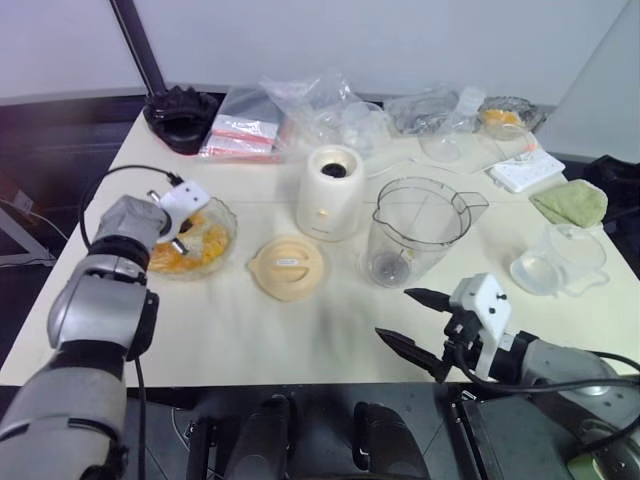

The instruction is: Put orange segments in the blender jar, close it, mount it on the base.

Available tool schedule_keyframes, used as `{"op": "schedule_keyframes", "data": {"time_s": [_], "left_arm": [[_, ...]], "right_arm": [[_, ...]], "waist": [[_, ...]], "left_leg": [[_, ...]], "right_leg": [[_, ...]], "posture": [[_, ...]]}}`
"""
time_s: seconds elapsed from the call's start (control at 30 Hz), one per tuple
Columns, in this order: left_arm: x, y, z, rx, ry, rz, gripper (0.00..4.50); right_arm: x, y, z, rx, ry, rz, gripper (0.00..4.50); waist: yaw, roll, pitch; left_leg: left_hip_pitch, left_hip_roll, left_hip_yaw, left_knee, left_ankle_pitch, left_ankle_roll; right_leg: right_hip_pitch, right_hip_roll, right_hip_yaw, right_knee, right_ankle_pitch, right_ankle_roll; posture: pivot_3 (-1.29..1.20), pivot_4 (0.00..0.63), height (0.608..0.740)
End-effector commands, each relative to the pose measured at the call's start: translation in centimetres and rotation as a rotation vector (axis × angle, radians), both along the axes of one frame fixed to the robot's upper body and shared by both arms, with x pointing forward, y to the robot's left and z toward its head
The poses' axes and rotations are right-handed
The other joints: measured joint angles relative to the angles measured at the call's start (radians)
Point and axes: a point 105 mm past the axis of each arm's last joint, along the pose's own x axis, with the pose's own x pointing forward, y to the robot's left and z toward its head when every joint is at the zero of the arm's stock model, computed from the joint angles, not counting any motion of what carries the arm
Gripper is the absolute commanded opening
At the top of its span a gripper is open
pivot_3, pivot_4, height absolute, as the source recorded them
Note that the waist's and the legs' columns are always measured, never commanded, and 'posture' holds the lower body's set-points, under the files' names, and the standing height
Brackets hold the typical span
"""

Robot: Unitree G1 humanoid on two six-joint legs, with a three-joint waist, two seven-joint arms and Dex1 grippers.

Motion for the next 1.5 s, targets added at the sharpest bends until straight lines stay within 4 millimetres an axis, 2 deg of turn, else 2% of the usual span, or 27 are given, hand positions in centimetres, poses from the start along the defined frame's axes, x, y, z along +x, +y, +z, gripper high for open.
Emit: {"op": "schedule_keyframes", "data": {"time_s": [0.03,0.27,0.5,0.6,0.77,0.87,0.97,1.13,1.27,1.4,1.5], "left_arm": [[1.1,-1.0,5.7,-0.039,-0.132,-0.080,0.25],[0.0,-0.9,8.6,-0.058,-0.165,-0.148,0.25],[-3.9,1.3,9.9,-0.054,-0.134,-0.148,0.25],[-5.1,1.6,10.5,-0.089,-0.133,-0.140,0.25],[-6.9,2.6,9.1,-0.222,-0.092,-0.069,0.25],[-7.9,3.4,6.7,-0.258,-0.051,-0.036,0.25],[-7.3,4.2,5.3,-0.249,-0.043,0.014,0.93],[-5.2,3.4,4.6,-0.312,-0.074,0.139,3.32],[-4.6,1.8,3.2,-0.431,-0.056,0.236,3.32],[-4.1,1.4,2.0,-0.470,-0.070,0.327,3.32],[-3.5,1.1,0.3,-0.468,-0.102,0.414,3.32]], "right_arm": [[-0.1,-0.5,0.3,-0.012,-0.020,0.007,4.50],[0.4,-0.7,0.1,-0.012,-0.012,0.013,4.50],[0.8,-1.8,-0.1,-0.019,-0.010,-0.009,4.50],[0.9,-2.1,-0.3,-0.017,-0.011,-0.020,4.50],[1.5,-2.4,0.7,0.015,-0.057,-0.052,4.50],[1.4,-2.5,2.6,0.061,-0.084,-0.035,4.50],[1.3,-2.0,3.4,0.071,-0.100,-0.009,4.50],[1.5,-1.2,3.6,0.083,-0.111,-0.018,4.50],[0.8,-0.8,3.2,0.075,-0.090,-0.014,4.50],[0.5,-0.7,4.2,0.087,-0.100,0.000,4.50],[0.3,-0.6,5.5,0.075,-0.118,0.033,4.50]], "waist": [[-0.002,0.000,0.000],[-0.004,0.000,0.000],[-0.023,0.001,0.000],[-0.025,0.001,0.000],[-0.030,0.003,0.000],[-0.032,0.003,0.000],[-0.026,0.003,0.000],[0.001,0.003,0.000],[-0.001,0.002,0.000],[-0.006,0.002,0.000],[-0.004,0.002,0.000]], "left_leg": [[-0.001,0.000,0.000,0.000,0.000,0.000],[-0.001,0.000,0.000,0.000,-0.001,0.001],[-0.001,0.001,0.000,0.000,-0.001,0.001],[-0.001,0.001,-0.001,0.000,-0.001,0.001],[-0.001,0.001,-0.001,0.000,-0.001,0.001],[-0.001,0.001,-0.001,-0.001,-0.001,0.001],[-0.001,0.002,-0.001,-0.001,-0.001,0.001],[-0.001,0.002,-0.001,-0.001,-0.001,0.001],[-0.002,0.002,0.000,0.000,-0.001,0.002],[-0.002,0.002,0.001,0.000,-0.002,0.002],[-0.001,0.003,0.001,0.000,-0.002,0.002]], "right_leg": [[-0.001,0.000,0.000,0.000,0.000,0.000],[-0.001,0.000,0.000,-0.001,0.000,0.000],[-0.001,-0.001,0.001,-0.001,0.000,-0.001],[-0.001,-0.003,0.001,-0.002,0.000,-0.001],[-0.001,-0.004,0.001,-0.003,0.000,-0.002],[-0.002,-0.004,0.001,-0.002,0.001,-0.002],[-0.002,-0.003,0.001,-0.002,0.001,-0.002],[-0.001,-0.002,0.000,-0.003,0.001,-0.003],[-0.001,-0.001,0.000,-0.004,0.001,-0.003],[-0.001,0.000,0.001,-0.003,0.002,-0.002],[-0.001,0.000,0.001,-0.001,0.002,-0.003]], "posture": [[0.00,0.150,0.740],[0.00,0.150,0.740],[0.00,0.150,0.740],[0.00,0.150,0.740],[0.00,0.150,0.740],[0.00,0.150,0.740],[0.00,0.150,0.740],[0.00,0.150,0.740],[0.00,0.150,0.740],[0.00,0.150,0.740],[0.00,0.150,0.740]]}}
